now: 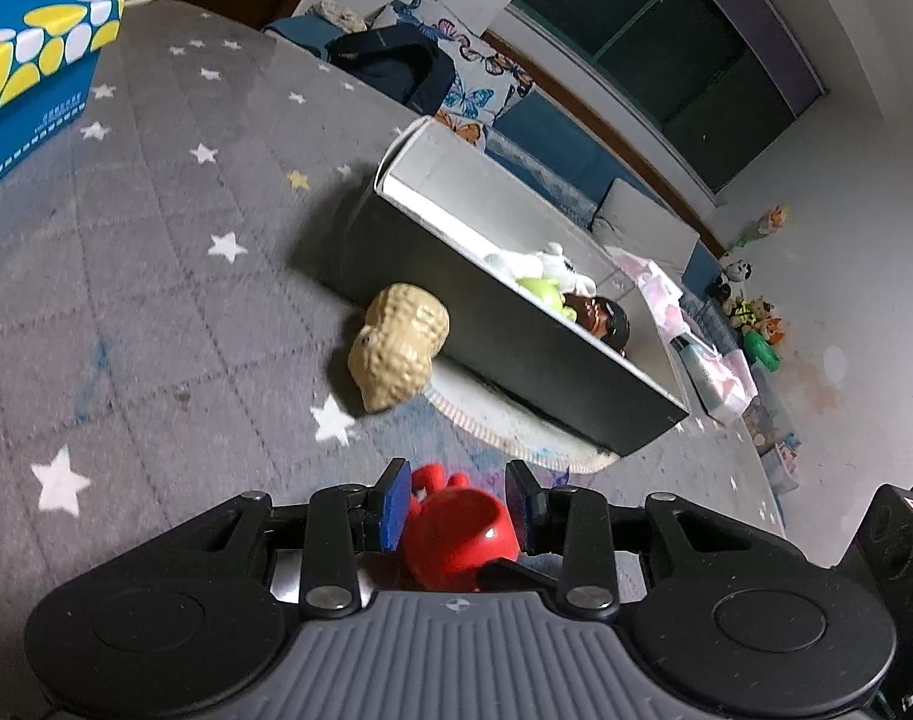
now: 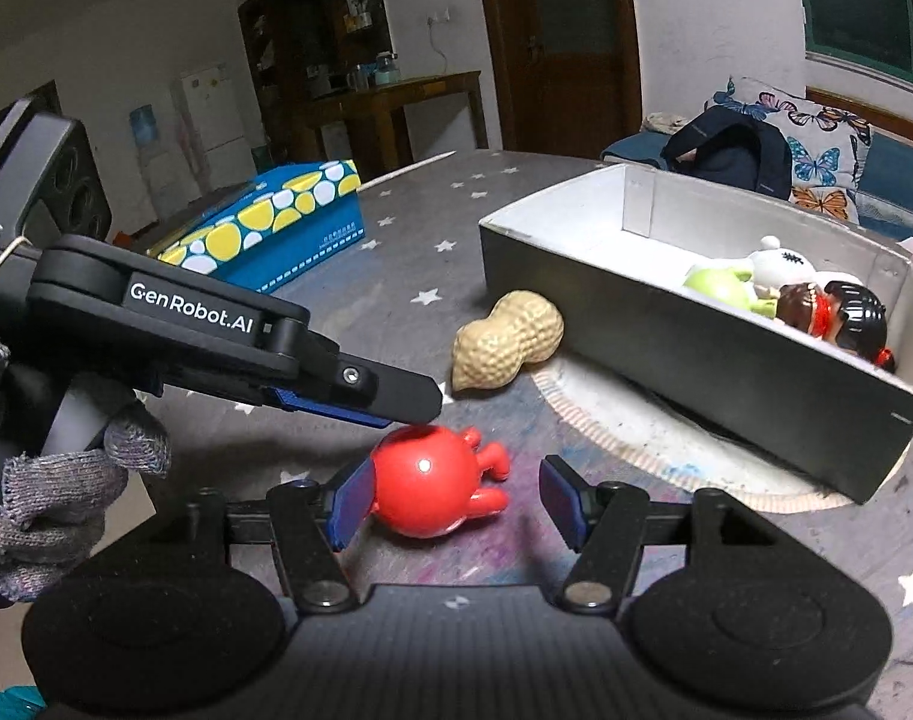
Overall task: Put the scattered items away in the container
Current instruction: 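Grasp the red ball-shaped toy with the left gripper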
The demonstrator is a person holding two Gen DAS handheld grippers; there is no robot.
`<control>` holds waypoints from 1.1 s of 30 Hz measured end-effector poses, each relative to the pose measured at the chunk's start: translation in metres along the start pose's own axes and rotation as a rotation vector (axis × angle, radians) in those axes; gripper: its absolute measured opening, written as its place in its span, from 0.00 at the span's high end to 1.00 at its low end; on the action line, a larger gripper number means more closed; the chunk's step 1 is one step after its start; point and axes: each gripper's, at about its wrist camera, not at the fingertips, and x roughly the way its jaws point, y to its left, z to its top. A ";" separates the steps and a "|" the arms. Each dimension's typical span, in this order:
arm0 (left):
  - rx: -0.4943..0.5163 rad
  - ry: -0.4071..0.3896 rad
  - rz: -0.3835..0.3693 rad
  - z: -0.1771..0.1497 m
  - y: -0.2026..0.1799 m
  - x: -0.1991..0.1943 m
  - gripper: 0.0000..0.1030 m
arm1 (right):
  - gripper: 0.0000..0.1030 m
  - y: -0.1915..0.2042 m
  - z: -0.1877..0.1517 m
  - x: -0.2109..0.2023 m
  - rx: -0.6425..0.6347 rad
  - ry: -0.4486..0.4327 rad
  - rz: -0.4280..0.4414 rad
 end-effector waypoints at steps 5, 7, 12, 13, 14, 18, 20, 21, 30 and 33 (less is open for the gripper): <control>-0.004 0.008 0.001 -0.002 0.001 0.001 0.64 | 0.39 0.003 -0.003 0.006 0.015 0.008 0.021; -0.004 0.009 0.003 -0.002 0.002 0.001 0.64 | 0.39 0.004 -0.004 0.007 0.018 0.008 0.024; -0.014 0.008 0.003 -0.003 0.004 0.002 0.64 | 0.40 0.007 -0.004 0.010 0.018 0.009 0.031; -0.014 0.007 0.004 -0.003 0.005 0.001 0.64 | 0.40 0.007 -0.004 0.011 0.019 0.011 0.032; -0.014 0.006 0.004 -0.004 0.005 0.001 0.63 | 0.41 0.008 -0.004 0.011 0.020 0.012 0.034; -0.017 0.006 0.000 -0.005 0.006 0.000 0.63 | 0.41 0.010 -0.005 0.013 0.016 0.020 0.041; -0.018 0.005 0.001 -0.006 0.006 -0.001 0.63 | 0.42 0.011 -0.004 0.014 0.017 0.021 0.039; -0.020 0.005 0.001 -0.006 0.006 -0.001 0.63 | 0.43 0.011 -0.004 0.015 0.018 0.021 0.039; -0.003 0.007 0.011 -0.010 0.003 -0.006 0.62 | 0.46 0.012 -0.007 0.018 0.024 0.036 0.058; 0.009 0.003 0.010 -0.012 0.003 -0.008 0.62 | 0.46 0.014 -0.007 0.018 0.010 0.036 0.053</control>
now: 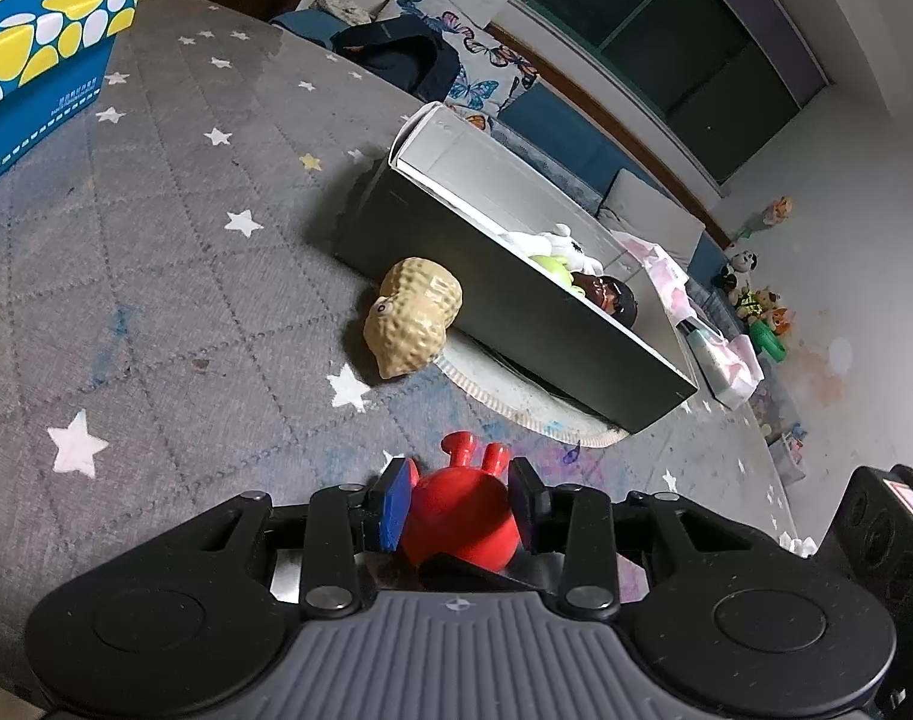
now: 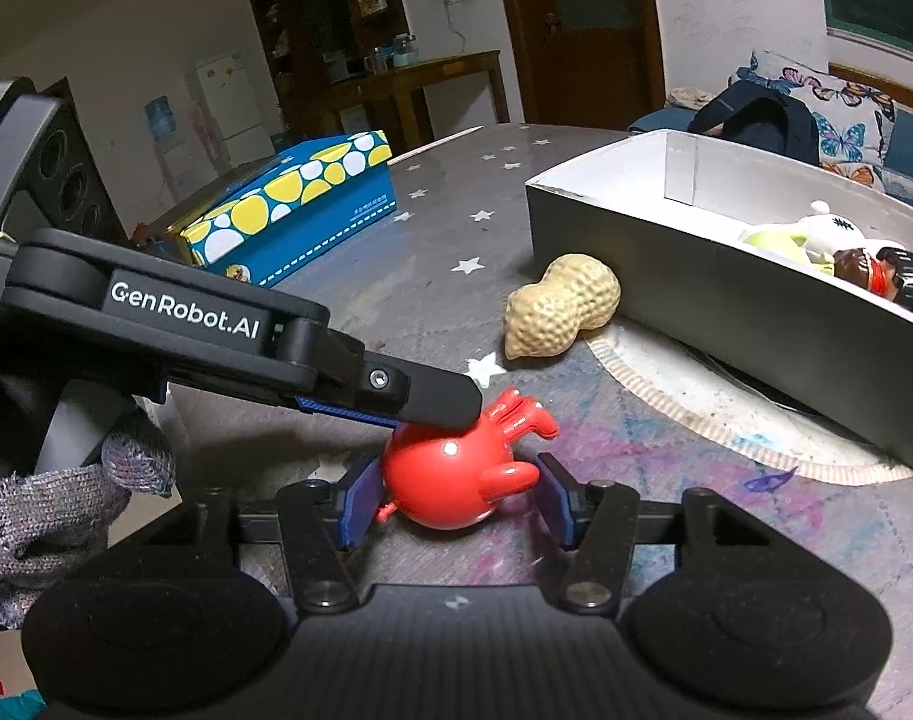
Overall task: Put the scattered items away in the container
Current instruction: 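Grasp the red ball-shaped toy with the left gripper, then carry the red toy into the box and open the left gripper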
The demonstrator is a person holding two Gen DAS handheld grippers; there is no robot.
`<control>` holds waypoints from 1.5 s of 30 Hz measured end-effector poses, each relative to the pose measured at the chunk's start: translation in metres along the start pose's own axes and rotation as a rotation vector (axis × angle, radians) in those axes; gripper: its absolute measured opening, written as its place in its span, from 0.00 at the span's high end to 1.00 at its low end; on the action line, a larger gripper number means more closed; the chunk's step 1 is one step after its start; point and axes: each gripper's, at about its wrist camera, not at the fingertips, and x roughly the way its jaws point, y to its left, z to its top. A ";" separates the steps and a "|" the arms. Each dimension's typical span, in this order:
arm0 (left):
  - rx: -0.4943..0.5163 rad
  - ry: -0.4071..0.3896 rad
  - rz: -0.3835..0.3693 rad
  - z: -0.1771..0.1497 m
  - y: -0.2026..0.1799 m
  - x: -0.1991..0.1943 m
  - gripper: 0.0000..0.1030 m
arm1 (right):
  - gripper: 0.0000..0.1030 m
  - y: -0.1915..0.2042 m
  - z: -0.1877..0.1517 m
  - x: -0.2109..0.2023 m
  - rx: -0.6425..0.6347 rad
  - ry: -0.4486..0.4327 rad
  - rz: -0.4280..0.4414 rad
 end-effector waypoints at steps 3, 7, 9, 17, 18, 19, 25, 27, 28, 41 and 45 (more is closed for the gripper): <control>0.005 0.003 -0.004 -0.001 0.001 -0.001 0.62 | 0.46 0.004 -0.001 0.000 -0.027 0.000 -0.010; -0.006 0.008 -0.013 -0.001 0.003 -0.001 0.61 | 0.45 0.000 -0.001 0.002 -0.003 0.008 0.007; -0.021 0.009 -0.022 0.000 0.006 -0.001 0.61 | 0.45 -0.001 -0.001 0.004 0.010 0.012 0.012; -0.084 0.004 -0.032 0.003 0.018 -0.001 0.61 | 0.52 -0.002 0.000 0.003 0.031 0.007 0.041; -0.089 0.003 -0.033 0.003 0.018 -0.001 0.61 | 0.53 -0.002 0.000 0.003 0.036 0.005 0.042; -0.095 0.003 -0.034 0.003 0.019 -0.001 0.61 | 0.53 -0.002 0.000 0.003 0.041 0.004 0.042; -0.117 0.001 -0.044 0.003 0.022 0.000 0.61 | 0.53 -0.002 0.001 0.004 0.050 0.004 0.045; -0.117 0.002 -0.043 0.003 0.022 0.001 0.61 | 0.53 -0.002 0.001 0.004 0.052 0.003 0.044; -0.116 0.003 -0.043 0.003 0.022 0.001 0.61 | 0.53 -0.002 0.001 0.004 0.052 0.003 0.044; -0.064 -0.030 -0.076 0.021 -0.001 -0.004 0.63 | 0.53 -0.006 0.018 -0.013 0.018 -0.051 0.012; -0.020 -0.069 -0.094 0.044 -0.020 0.001 0.63 | 0.53 -0.016 0.039 -0.022 -0.003 -0.096 -0.019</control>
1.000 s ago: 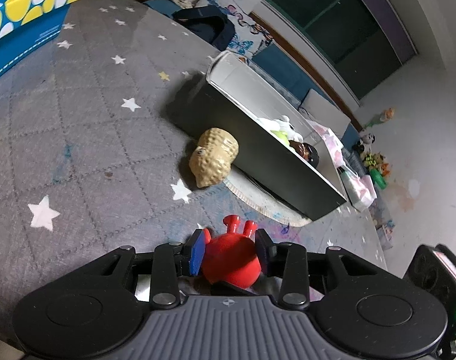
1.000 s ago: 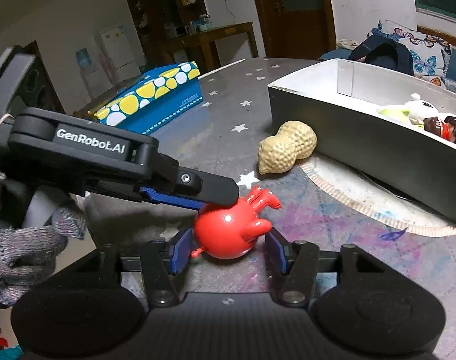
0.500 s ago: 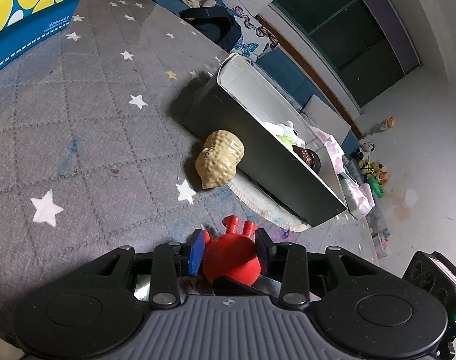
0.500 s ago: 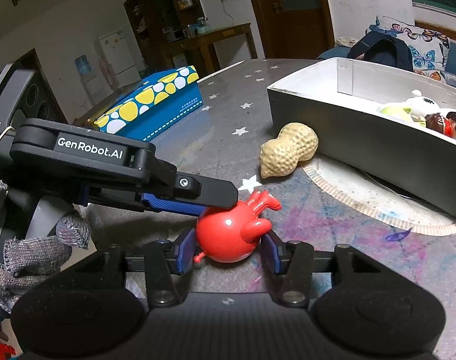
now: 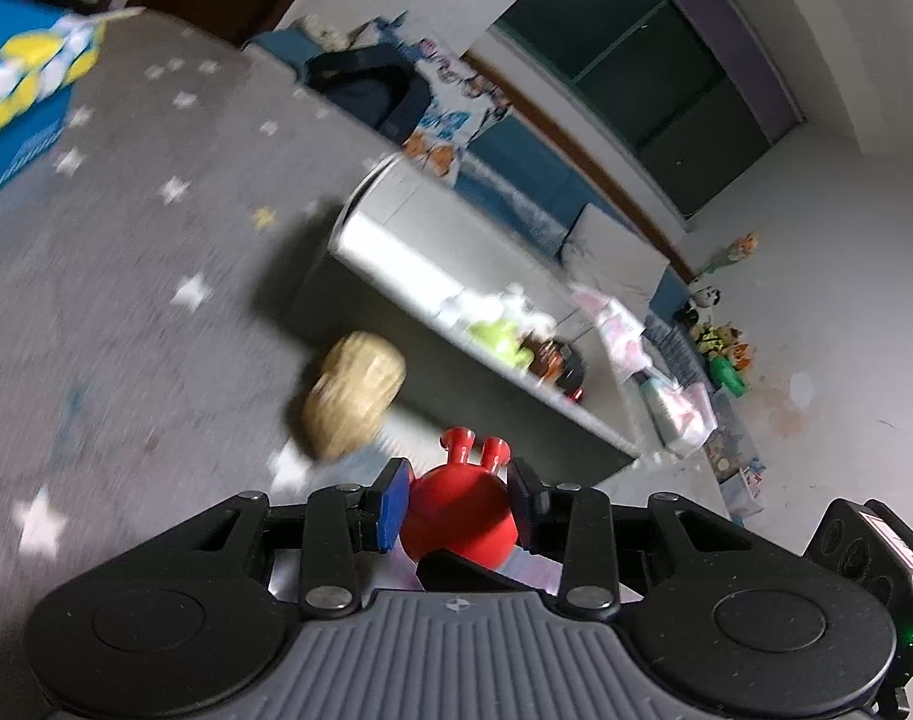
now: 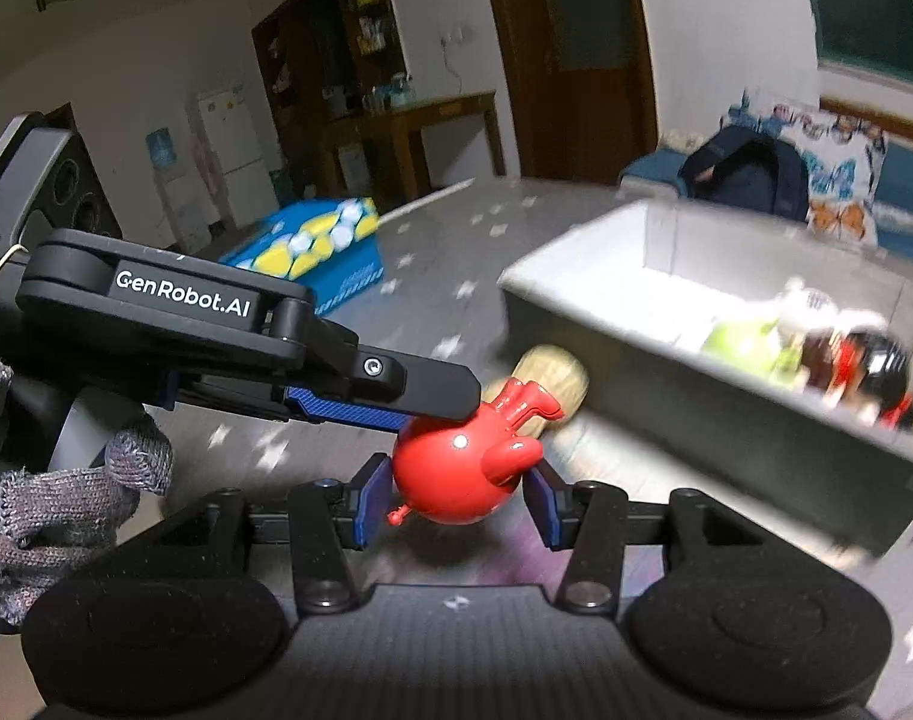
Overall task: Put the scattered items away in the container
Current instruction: 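Carry the red toy into the box and open the left gripper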
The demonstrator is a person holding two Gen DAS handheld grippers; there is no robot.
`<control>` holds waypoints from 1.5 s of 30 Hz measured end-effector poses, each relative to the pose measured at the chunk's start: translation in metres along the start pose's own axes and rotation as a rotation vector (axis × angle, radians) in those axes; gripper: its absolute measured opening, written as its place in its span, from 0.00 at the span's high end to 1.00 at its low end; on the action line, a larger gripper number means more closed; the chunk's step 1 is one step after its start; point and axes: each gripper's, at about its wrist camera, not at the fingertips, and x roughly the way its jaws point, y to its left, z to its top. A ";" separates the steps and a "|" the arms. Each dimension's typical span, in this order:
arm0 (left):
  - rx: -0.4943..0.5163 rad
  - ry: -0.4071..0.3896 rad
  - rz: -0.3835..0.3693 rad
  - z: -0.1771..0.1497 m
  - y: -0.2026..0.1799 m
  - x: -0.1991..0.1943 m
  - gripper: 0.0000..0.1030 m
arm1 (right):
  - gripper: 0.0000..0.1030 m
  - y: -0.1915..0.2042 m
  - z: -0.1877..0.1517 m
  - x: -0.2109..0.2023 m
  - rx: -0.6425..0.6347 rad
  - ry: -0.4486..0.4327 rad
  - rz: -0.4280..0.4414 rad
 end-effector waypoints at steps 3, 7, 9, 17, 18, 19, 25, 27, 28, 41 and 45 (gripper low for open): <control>0.022 -0.028 -0.022 0.019 -0.011 0.011 0.63 | 0.53 -0.013 0.021 -0.002 -0.018 -0.030 -0.030; 0.027 -0.048 -0.033 0.045 -0.018 0.034 0.62 | 0.53 -0.035 0.049 0.006 -0.033 -0.039 -0.063; 0.022 -0.047 -0.037 0.059 -0.018 0.048 0.62 | 0.53 -0.047 0.060 0.015 -0.039 -0.033 -0.076; -0.042 0.006 -0.014 0.096 -0.001 0.107 0.62 | 0.53 -0.092 0.085 0.063 -0.040 0.048 -0.083; -0.046 0.012 -0.007 0.098 0.001 0.113 0.62 | 0.53 -0.097 0.087 0.069 -0.038 0.060 -0.082; -0.052 0.017 -0.002 0.100 0.003 0.118 0.62 | 0.53 -0.102 0.088 0.074 -0.036 0.073 -0.079; -0.062 0.046 0.026 0.105 0.011 0.143 0.62 | 0.53 -0.121 0.091 0.099 -0.045 0.136 -0.072; -0.055 0.053 0.035 0.104 0.011 0.147 0.62 | 0.53 -0.123 0.089 0.104 -0.060 0.155 -0.073; -0.050 0.055 0.039 0.104 0.011 0.149 0.62 | 0.53 -0.125 0.088 0.107 -0.066 0.163 -0.075; 0.011 0.039 0.101 0.099 0.002 0.152 0.62 | 0.52 -0.122 0.091 0.120 -0.110 0.211 -0.093; 0.017 0.031 0.108 0.099 0.001 0.150 0.62 | 0.52 -0.120 0.090 0.116 -0.103 0.204 -0.097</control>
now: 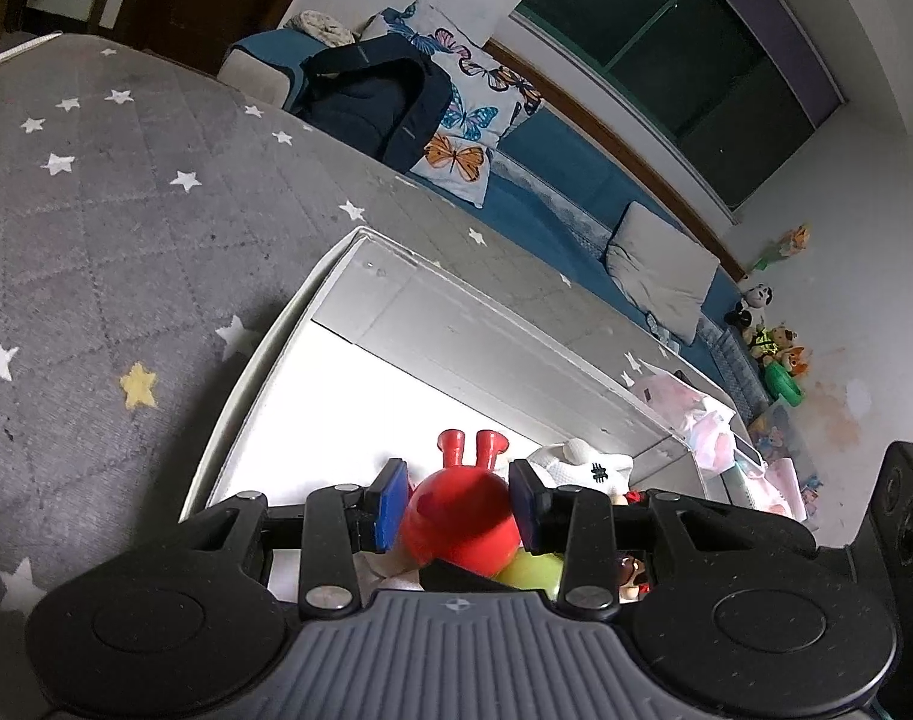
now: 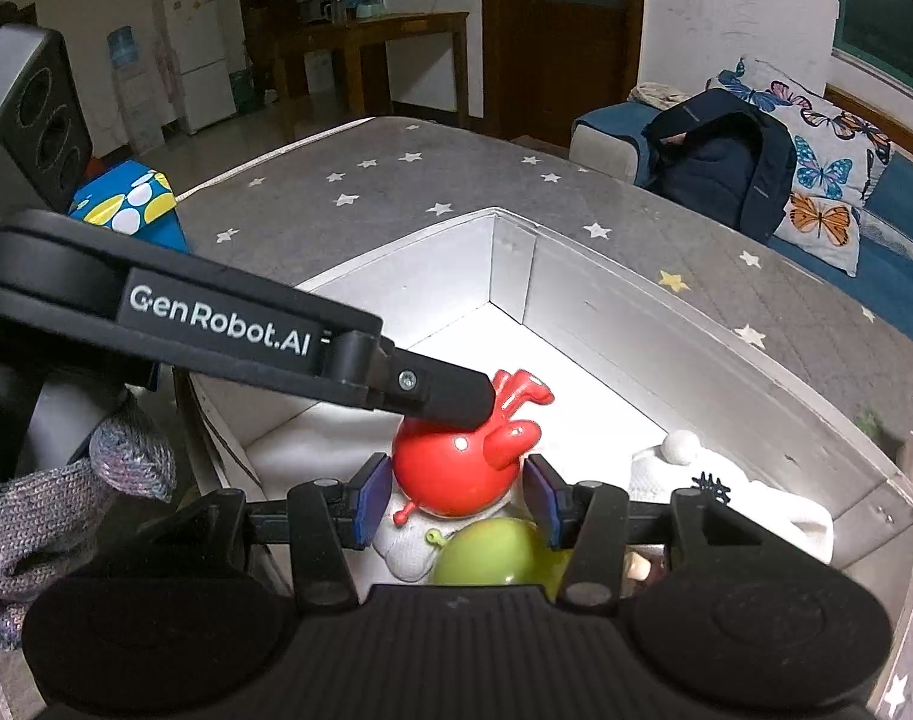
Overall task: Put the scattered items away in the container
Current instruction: 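Carry the red toy into the box and open the left gripper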
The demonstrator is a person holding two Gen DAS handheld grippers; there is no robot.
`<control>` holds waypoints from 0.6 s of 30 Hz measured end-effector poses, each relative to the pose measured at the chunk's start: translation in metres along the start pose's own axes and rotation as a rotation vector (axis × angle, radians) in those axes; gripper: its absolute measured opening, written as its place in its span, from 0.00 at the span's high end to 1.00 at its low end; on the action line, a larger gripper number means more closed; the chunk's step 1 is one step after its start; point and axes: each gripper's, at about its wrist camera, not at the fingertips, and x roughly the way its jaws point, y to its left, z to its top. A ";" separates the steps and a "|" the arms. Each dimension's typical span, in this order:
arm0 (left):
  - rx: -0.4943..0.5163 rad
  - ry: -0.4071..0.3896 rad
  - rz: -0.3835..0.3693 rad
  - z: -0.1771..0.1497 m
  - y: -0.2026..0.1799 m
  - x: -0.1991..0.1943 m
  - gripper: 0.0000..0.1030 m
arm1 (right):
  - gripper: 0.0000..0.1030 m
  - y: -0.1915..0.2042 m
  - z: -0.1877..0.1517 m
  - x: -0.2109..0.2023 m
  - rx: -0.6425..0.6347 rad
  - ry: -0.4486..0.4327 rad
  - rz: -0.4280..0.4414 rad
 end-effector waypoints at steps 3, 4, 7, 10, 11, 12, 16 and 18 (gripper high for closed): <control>0.006 0.002 0.006 -0.002 -0.001 0.000 0.62 | 0.52 0.001 -0.002 -0.004 0.009 -0.010 -0.003; 0.005 0.003 0.006 -0.002 -0.001 0.000 0.62 | 0.52 0.002 -0.002 -0.005 0.014 -0.015 -0.005; 0.004 0.002 0.009 -0.002 -0.001 -0.002 0.62 | 0.52 0.002 -0.003 -0.010 0.025 -0.030 -0.005; 0.007 -0.005 0.016 -0.002 -0.001 -0.004 0.62 | 0.52 0.002 -0.004 -0.013 0.032 -0.039 -0.008; 0.007 -0.006 0.018 -0.002 -0.001 -0.005 0.62 | 0.52 0.002 -0.005 -0.015 0.033 -0.042 -0.011; 0.008 -0.007 0.018 -0.002 -0.001 -0.005 0.62 | 0.52 0.002 -0.006 -0.016 0.036 -0.044 -0.014; 0.006 -0.011 0.018 -0.002 -0.001 -0.008 0.62 | 0.52 0.001 -0.010 -0.023 0.054 -0.058 -0.016; 0.003 -0.014 0.017 -0.002 -0.001 -0.009 0.62 | 0.52 0.001 -0.012 -0.027 0.059 -0.068 -0.017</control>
